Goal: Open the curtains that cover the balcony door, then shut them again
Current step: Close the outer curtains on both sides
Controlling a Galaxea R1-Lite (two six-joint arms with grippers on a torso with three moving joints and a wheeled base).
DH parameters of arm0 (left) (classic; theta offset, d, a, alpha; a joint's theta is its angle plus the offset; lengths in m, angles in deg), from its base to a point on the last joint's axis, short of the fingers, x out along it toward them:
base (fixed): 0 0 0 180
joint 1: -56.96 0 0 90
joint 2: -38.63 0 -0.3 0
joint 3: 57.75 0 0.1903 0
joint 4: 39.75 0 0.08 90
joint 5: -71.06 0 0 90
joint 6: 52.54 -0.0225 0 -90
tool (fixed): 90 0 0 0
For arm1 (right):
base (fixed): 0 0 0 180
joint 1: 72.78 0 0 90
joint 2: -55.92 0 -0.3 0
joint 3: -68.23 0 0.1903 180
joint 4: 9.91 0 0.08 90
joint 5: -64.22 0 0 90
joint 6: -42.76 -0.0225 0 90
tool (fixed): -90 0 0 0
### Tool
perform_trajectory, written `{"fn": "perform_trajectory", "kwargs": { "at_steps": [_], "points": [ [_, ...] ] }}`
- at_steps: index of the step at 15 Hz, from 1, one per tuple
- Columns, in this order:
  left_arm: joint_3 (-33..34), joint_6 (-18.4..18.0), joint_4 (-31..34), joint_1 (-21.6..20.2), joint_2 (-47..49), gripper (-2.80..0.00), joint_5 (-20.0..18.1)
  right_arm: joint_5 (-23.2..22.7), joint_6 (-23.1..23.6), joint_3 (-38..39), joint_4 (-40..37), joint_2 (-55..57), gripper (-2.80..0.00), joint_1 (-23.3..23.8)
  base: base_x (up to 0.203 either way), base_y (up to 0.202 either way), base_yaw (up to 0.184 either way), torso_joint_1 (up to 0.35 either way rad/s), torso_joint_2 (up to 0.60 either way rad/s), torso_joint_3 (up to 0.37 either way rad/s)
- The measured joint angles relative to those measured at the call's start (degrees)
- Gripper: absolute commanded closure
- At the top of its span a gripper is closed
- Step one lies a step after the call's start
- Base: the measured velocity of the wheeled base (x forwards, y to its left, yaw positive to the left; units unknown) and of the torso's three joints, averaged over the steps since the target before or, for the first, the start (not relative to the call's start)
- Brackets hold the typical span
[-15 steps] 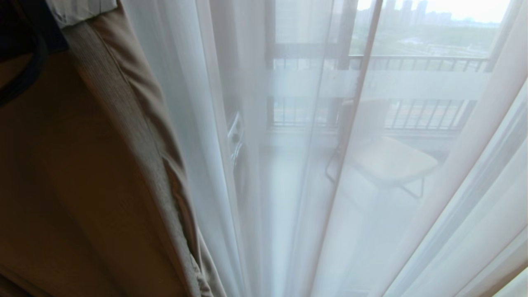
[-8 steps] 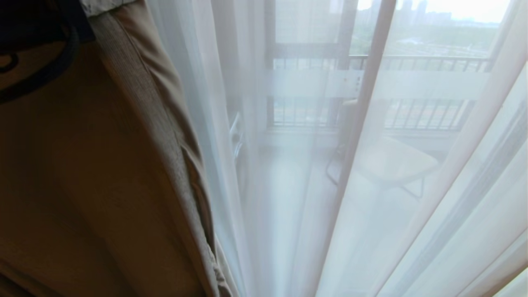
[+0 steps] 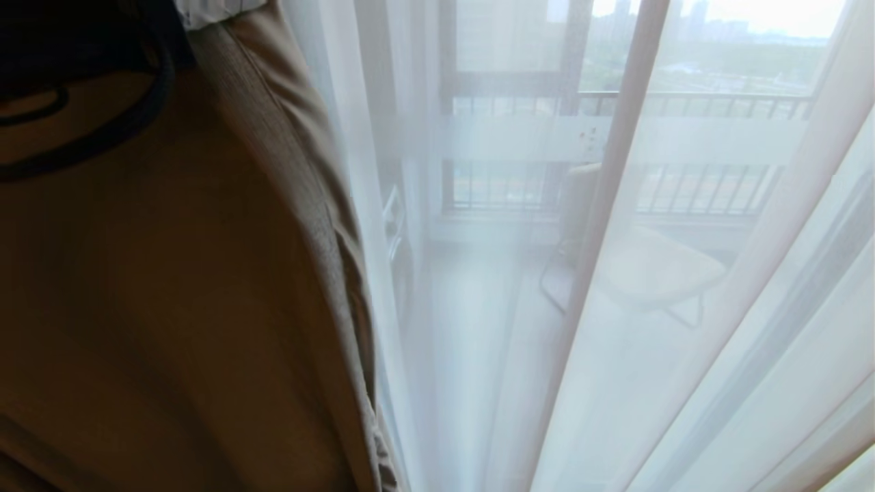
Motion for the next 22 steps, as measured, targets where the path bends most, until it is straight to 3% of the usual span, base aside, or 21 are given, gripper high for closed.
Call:
{"fn": "perform_trajectory", "kwargs": {
  "at_steps": [13,22],
  "points": [
    [-2.8,-4.8,-0.2,3.3,3.5,0.0,1.4,0.0,0.0,0.0,0.0,0.0,0.0,0.0,0.0,0.0,0.0,0.0,0.0,0.0],
    [-8.2,-5.0,-0.3,8.1,9.1,0.0,1.6,0.0,0.0,0.0,0.0,0.0,0.0,0.0,0.0,0.0,0.0,0.0,0.0,0.0]
  ]
}}
